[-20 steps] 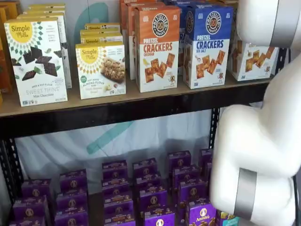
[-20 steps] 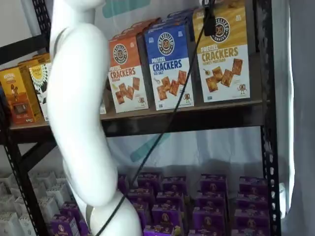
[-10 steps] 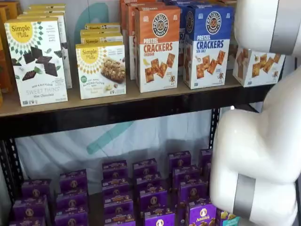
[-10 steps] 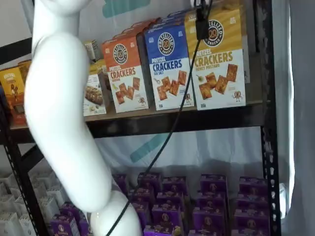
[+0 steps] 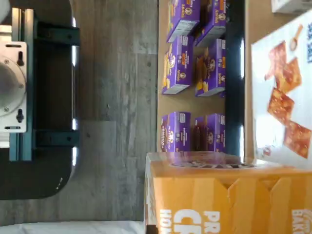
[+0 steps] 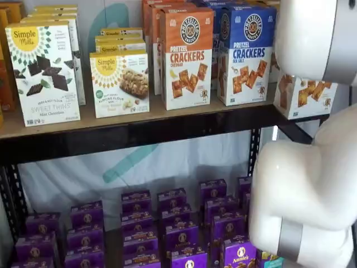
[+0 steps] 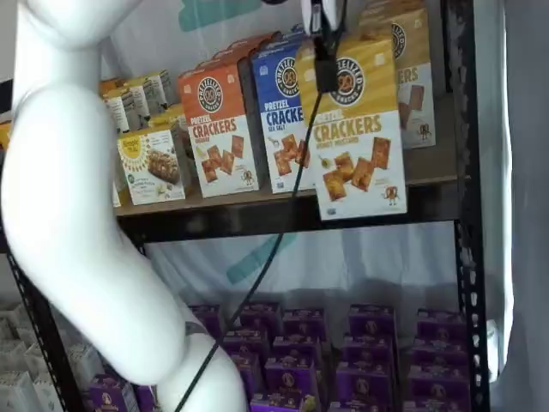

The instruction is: Retrieve the yellow and white box located on the top shelf, the sixth one from the left

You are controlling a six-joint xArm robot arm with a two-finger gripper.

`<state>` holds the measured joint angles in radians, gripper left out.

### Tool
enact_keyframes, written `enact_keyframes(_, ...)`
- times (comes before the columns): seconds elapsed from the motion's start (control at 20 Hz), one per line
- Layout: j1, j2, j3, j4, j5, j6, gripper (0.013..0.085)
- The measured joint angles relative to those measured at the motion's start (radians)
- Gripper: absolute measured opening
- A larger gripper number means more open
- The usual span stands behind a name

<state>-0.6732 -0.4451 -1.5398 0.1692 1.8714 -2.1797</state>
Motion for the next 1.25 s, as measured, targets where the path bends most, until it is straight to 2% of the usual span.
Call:
enact_keyframes(0.55, 0.108, -0.109, 0.1, -0.032, 0.07, 0.101, 0.061)
enact_keyframes(0.8, 0.165, -0.148, 0.132, -0.032, 0.103, 0.161, 0.061)
enact_keyframes(1.25, 0.244, -0.2, 0.179, -0.03, 0.117, 0.242, 0.061)
